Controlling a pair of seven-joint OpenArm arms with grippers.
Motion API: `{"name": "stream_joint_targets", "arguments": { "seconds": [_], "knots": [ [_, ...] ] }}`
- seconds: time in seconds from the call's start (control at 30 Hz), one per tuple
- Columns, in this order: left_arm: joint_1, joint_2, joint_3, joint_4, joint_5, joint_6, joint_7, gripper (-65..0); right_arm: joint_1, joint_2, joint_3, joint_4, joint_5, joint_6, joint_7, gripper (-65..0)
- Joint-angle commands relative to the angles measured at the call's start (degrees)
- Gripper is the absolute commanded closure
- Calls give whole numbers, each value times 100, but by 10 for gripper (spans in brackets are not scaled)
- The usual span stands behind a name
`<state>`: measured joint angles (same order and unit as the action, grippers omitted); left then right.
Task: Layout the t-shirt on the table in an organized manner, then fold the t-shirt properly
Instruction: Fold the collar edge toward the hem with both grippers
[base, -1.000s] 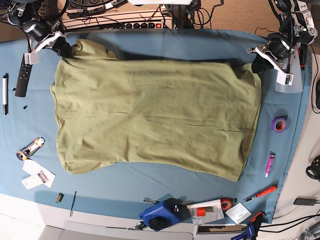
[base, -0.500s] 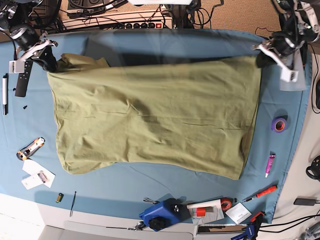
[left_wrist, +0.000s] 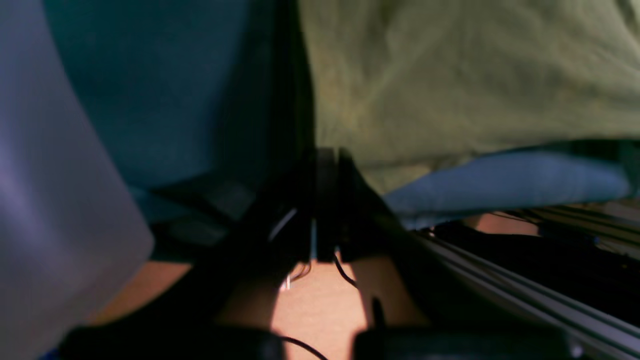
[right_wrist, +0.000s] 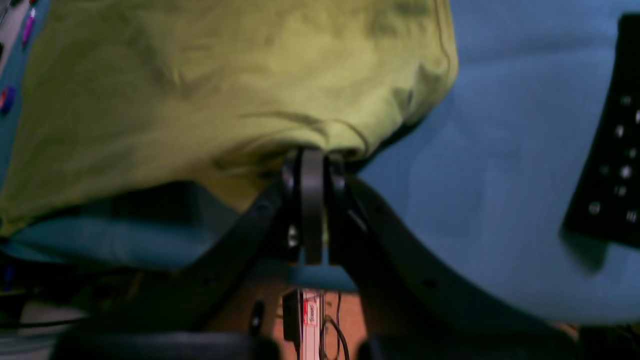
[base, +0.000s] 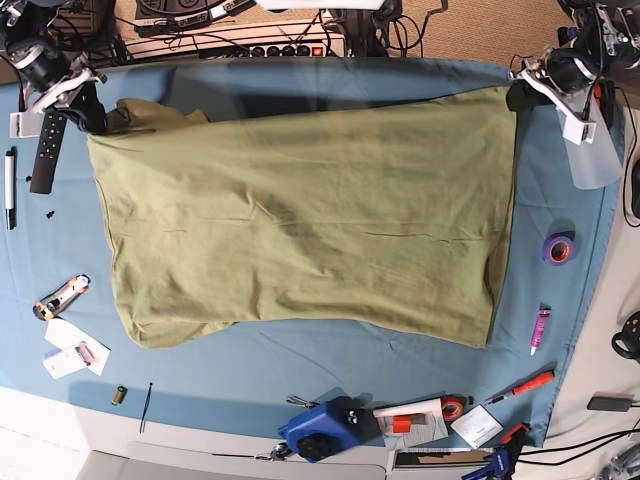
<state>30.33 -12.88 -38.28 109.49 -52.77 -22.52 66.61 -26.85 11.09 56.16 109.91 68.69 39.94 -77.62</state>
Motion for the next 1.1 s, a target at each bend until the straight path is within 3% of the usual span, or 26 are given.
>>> {"name": "stream_joint_targets", "arguments": {
  "seconds": [0.0,0.27,0.53,0.8,0.93,1.0,1.07],
  "knots": [
    [17,-66,-39,234,-144,-4,-48,0,-13,98,107,107,125,6,114,0],
    [122,-63,-286,1147,155,107,-13,0,-15,98,623,111,442,6,-109,0],
    [140,-68,-273,1158,157,81,-208,0,35,116,640,109,387,6,-120,0],
    [-247,-94,-254,1123,326,-116,-407,0,188,133,544,98,-210,6,221,0],
    [-455,-291,125,946,551,-111,-444,0,358,251,-133,98,-723,6,341,0],
    [-549,-382,444,785,754,-105,-627,0,476,310,-538,98,-1204,6,693,0],
    [-664,-411,726,688,1123,131,-951,0,629,319,-820,98,-1711,6,1174,0]
  ]
}}
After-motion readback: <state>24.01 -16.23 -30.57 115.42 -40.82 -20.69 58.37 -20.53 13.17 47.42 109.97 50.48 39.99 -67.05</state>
